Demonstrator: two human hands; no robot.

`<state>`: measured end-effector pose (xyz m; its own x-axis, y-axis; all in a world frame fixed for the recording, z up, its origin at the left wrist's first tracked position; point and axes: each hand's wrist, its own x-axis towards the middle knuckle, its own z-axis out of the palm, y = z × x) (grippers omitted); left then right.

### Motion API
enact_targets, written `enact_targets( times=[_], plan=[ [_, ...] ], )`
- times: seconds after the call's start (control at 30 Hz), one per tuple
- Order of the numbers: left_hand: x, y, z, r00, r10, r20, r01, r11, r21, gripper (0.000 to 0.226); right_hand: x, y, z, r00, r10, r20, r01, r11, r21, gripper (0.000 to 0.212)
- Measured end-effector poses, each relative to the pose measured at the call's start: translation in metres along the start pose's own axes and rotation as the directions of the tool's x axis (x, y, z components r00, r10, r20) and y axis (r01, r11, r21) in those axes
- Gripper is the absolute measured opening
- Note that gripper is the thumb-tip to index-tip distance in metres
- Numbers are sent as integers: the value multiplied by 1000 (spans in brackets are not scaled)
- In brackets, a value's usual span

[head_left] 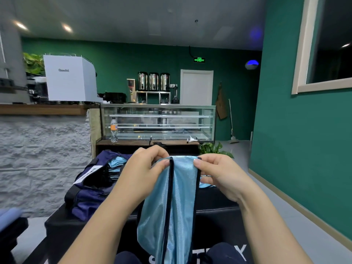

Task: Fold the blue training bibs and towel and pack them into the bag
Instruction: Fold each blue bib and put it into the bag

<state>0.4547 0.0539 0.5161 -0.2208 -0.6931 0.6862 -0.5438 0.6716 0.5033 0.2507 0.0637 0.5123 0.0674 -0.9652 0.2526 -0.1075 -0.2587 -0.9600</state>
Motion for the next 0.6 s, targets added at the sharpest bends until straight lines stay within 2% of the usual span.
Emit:
enact_targets(
  times=[0.13,0.23,0.33,0.4,0.53,0.6],
  plan=[
    [2,-3,5,999,23,-44,-21,999,34,27,-3,-6,3,999,-28,44,22,992,126,16],
    [2,-3,6,984,124,-130,-112,989,94,17,-1,-8,6,992,-8,-125,19,996,92,15],
    [0,1,8,984,129,-125,-126,992,29,12,0,-9,13,964,-53,-261,52,999,-10,17],
    [-2,4,11,988,130,-84,-131,991,-17,13,-2,-12,20,968,-83,-236,79,996,-29,16],
    [-3,6,16,985,162,-63,-164,986,-31,12,-8,-20,30,994,-101,-43,100,995,-13,15],
    [-4,5,17,984,157,-80,-161,986,-39,9,-10,-23,30,993,-115,8,115,993,-30,17]
  ],
)
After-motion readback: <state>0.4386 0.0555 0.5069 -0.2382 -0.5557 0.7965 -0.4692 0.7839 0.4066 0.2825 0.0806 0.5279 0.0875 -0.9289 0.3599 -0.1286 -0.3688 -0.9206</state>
